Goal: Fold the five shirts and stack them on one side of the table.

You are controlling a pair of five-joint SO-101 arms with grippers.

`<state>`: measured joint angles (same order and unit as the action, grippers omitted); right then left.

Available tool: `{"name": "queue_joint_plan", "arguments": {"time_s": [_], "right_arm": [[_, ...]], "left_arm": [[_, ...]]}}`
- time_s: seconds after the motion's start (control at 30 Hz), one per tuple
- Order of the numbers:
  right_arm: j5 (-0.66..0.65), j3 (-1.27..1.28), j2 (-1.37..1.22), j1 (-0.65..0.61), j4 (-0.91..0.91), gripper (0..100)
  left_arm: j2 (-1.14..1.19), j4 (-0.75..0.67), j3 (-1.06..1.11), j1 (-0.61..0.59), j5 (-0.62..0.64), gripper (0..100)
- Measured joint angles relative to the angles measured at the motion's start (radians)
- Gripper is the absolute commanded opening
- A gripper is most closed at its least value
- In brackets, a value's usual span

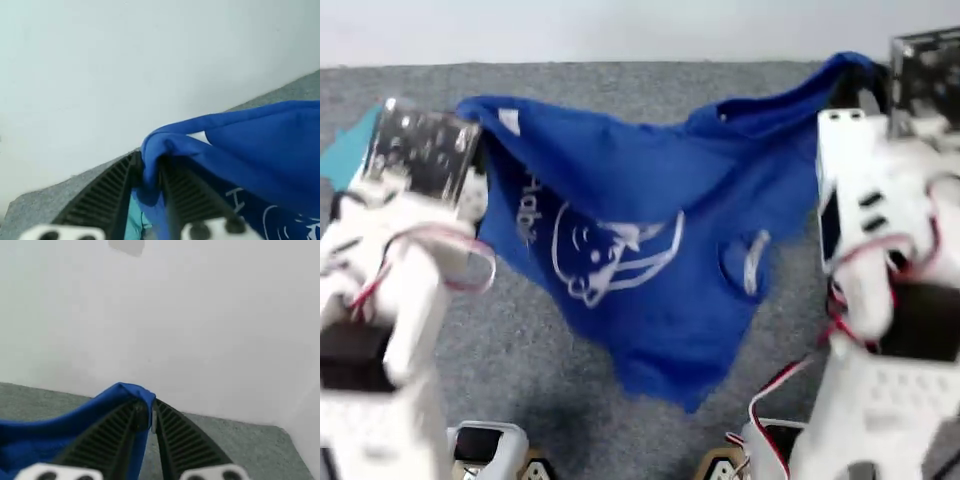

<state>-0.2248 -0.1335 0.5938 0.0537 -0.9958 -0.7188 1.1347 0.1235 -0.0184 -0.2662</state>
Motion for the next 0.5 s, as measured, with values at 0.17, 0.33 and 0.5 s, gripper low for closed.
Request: {"name": "queue_joint_plan", "arguments": {"time_s": [0.17,0.33,0.5], "right_arm": [[0.000,0.021,-0.176,-0.002,0.150,0.9],[0.000,-0.089,-0.394,-0.002,0.167,0.9],[0.000,-0.166,-0.571,-0.002,0.175,0.9]], "left_arm": [[0.282,-0.249,0.028,-0.017,0.000,1],[0.511,-0.275,-0.041,-0.017,0.000,1],[0.635,-0.278,-0.078,-0.017,-0.052,1]]}}
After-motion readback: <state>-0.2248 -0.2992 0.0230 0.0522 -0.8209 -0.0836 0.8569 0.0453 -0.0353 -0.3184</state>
